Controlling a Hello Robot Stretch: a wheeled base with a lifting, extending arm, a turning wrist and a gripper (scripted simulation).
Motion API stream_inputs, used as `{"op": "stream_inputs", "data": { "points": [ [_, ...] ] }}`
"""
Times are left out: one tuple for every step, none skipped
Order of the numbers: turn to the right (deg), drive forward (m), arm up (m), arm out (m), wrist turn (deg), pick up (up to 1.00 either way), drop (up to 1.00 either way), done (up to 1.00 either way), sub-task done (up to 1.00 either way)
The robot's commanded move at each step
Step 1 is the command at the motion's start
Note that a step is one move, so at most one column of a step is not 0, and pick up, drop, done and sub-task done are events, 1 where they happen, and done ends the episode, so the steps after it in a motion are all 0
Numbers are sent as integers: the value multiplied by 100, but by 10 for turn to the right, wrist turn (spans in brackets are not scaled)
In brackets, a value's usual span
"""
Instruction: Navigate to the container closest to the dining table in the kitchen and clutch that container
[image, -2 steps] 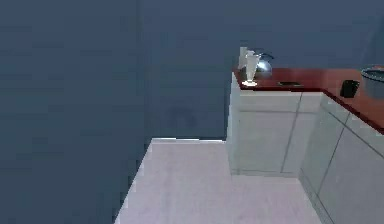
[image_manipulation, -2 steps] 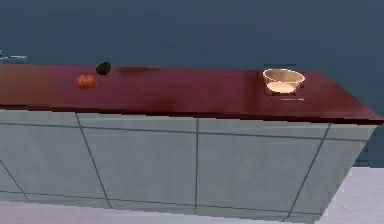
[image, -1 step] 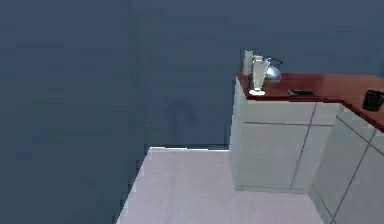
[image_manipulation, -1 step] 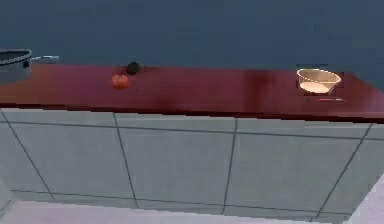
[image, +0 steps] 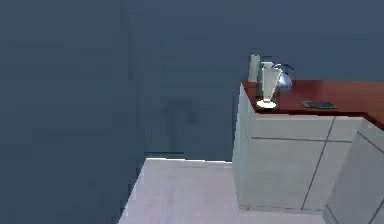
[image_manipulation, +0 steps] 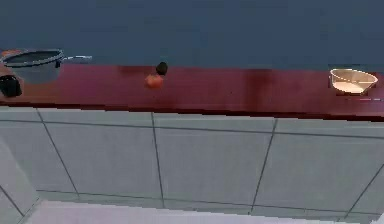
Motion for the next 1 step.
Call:
{"op": "stream_inputs", "data": {
  "points": [
    [450, 0, 0, 0, 0, 0, 0, 0, 0]
  ]
}}
